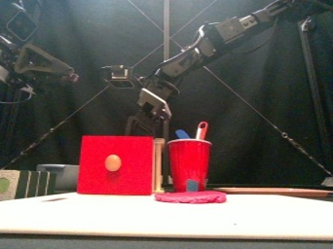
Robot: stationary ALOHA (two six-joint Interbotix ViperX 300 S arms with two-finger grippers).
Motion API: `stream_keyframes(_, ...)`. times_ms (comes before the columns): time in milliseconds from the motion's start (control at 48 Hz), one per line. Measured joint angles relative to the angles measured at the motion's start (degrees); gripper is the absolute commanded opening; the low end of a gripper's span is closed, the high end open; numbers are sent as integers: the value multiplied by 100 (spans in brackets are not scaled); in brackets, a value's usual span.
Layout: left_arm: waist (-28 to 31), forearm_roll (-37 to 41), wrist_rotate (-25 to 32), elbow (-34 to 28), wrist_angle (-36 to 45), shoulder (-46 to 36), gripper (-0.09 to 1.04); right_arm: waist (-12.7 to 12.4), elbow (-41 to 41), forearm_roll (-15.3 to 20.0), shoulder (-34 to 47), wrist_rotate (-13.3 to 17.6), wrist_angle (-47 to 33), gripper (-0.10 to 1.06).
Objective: Get the cutter from the drawer then cut the dough then place the extra dough in the bowl
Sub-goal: Place the cutter on the board
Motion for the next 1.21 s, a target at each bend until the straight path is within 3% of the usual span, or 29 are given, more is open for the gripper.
stream_keyframes(812, 0, -229, 0, 0, 35, 0, 64, 97, -712, 9, -290, -9, 791, 50)
stream_keyframes(1208, 9, -281, 9, 9, 35, 0, 64, 229, -703, 457, -439, 0, 738, 50)
